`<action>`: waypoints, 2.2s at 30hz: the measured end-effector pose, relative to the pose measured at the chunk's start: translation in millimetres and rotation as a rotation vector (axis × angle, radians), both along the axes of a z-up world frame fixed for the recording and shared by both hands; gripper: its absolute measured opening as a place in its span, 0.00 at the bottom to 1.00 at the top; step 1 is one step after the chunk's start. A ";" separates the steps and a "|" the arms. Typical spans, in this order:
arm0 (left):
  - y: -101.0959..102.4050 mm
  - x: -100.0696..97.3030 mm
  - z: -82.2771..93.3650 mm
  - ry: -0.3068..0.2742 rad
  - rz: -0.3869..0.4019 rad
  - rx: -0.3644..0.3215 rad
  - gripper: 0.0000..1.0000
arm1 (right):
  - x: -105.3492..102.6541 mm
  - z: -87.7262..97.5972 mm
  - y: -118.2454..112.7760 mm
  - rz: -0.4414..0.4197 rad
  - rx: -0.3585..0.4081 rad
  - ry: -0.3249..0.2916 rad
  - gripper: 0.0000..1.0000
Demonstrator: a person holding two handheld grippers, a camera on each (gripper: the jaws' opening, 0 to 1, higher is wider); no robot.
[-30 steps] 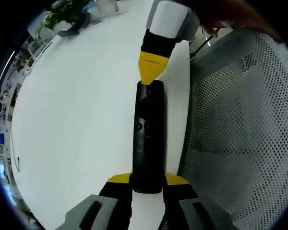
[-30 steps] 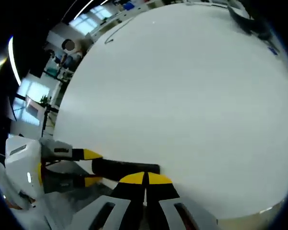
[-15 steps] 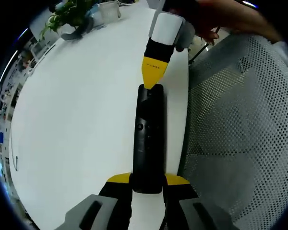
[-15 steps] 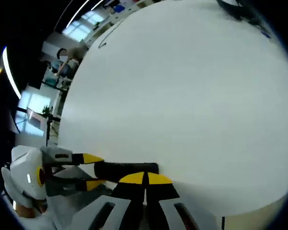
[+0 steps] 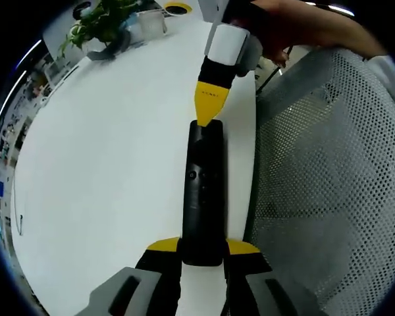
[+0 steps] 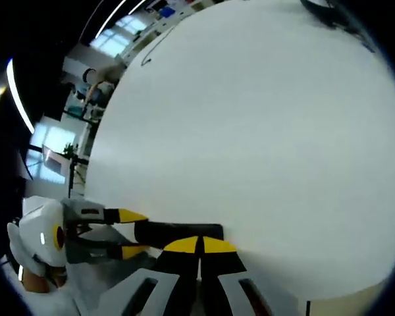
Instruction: Press the specified remote control buttons in sequence, fully releasing each button before pressing the next.
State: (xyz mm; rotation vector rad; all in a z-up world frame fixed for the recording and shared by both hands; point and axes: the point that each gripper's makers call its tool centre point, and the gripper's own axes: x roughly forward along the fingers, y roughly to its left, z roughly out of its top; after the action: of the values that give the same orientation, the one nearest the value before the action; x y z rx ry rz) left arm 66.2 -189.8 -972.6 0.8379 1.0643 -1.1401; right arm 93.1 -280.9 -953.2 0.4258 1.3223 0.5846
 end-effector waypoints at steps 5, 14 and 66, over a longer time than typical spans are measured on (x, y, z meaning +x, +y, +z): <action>0.2 -0.2 0.0 0.001 -0.003 -0.003 0.24 | -1.3 -1.2 2.3 0.043 -0.026 -0.022 0.00; 0.3 -0.3 -0.2 0.003 -0.002 -0.002 0.24 | -2.1 -5.2 0.2 0.041 -0.043 -0.013 0.00; 1.4 -0.7 -0.3 0.017 -0.031 -0.018 0.24 | -3.6 -8.7 11.5 0.051 -0.072 0.057 0.00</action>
State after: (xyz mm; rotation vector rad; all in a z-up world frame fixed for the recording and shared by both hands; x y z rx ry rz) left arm 65.5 -188.5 -972.9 0.8344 1.0563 -1.1835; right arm 89.5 -269.4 -961.9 0.3525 1.4082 0.5692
